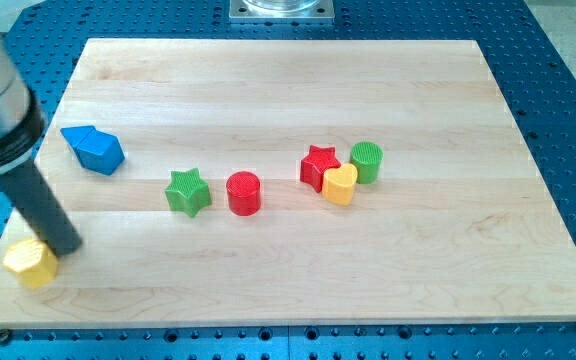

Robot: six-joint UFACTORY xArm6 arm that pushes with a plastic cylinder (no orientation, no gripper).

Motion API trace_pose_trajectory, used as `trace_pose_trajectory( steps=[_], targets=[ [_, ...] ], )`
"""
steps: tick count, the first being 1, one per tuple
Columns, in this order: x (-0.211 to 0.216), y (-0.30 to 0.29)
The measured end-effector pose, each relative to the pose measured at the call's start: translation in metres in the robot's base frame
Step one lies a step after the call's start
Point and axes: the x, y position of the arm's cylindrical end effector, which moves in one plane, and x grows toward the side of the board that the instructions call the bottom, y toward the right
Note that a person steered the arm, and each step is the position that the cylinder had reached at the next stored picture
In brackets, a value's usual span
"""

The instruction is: Place the yellow heart horizontally to the hexagon

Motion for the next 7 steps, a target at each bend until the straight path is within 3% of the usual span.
trace_pose_trajectory(
  steps=[2, 4, 6, 7],
  targets=[
    [-0.012, 0.037],
    [0.017, 0.176],
    [0.017, 0.311],
    [-0.021, 0.354]
  ],
)
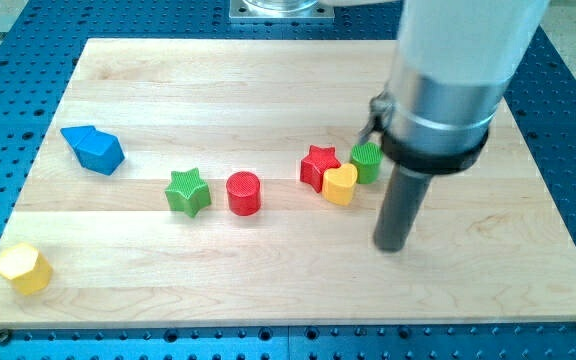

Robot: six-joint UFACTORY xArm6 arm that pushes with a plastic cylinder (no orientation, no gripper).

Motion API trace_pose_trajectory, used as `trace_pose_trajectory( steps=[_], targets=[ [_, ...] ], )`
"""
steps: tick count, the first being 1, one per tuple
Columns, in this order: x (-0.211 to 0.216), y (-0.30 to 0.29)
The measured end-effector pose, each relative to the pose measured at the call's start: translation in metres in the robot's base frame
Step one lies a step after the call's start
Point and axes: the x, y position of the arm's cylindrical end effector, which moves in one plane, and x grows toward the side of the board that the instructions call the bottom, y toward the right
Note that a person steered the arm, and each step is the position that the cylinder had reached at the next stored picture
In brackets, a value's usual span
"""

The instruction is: Place the yellow heart horizontally to the hexagon

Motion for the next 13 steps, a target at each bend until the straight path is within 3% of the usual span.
trace_pose_trajectory(
  steps=[2, 3, 5, 9, 12, 13],
  targets=[
    [-0.088, 0.005],
    [-0.094, 0.001],
    [-0.063, -0.045],
    [-0.003, -0.042],
    [-0.002, -0.102],
    [-0.026, -0.1]
  ],
)
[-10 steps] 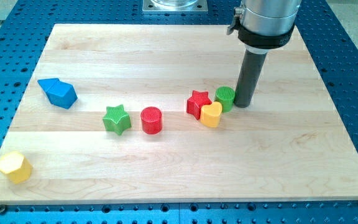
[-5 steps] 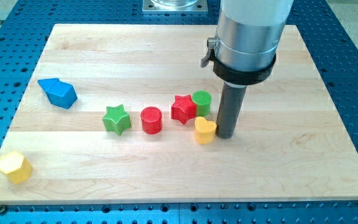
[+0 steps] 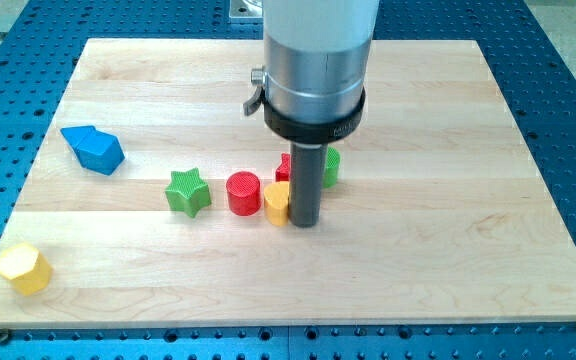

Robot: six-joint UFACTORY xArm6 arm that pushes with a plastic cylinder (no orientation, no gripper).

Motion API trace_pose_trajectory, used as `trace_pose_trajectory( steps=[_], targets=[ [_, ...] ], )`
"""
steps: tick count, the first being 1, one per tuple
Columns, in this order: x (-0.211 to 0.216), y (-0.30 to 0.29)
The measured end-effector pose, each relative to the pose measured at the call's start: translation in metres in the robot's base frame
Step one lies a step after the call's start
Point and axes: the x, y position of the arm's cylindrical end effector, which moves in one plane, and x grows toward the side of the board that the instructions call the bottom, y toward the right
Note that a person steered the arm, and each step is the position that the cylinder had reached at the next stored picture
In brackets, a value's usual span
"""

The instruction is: Place the yellow heart horizontally to the hexagon

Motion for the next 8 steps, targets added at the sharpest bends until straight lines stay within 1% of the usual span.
trace_pose_trajectory(
  steps=[2, 3, 4, 5, 6, 7, 8],
  targets=[
    [-0.024, -0.003],
    [-0.043, -0.003],
    [-0.051, -0.008],
    [-0.033, -0.018],
    [-0.005, -0.025],
    [0.01, -0.025],
    [0.01, -0.024]
  ],
)
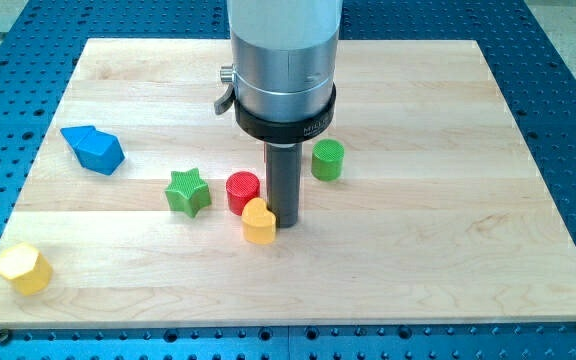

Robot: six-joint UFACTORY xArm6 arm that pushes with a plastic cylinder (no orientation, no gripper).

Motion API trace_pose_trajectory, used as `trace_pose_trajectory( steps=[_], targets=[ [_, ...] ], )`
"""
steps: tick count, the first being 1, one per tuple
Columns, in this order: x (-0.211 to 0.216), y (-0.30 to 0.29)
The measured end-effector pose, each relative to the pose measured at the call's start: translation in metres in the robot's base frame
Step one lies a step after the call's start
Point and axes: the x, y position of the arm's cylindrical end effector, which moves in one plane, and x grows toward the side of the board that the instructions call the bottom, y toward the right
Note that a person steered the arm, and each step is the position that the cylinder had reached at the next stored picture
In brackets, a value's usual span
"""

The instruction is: Place the yellow heart horizontally to the hexagon

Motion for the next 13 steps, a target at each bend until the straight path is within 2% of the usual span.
trace_pose_trajectory(
  steps=[3, 6, 7, 9, 10, 13],
  targets=[
    [0.0, -0.074],
    [0.007, -0.073],
    [0.02, -0.063],
    [0.027, -0.004],
    [0.033, -0.013],
    [0.033, -0.141]
  ],
)
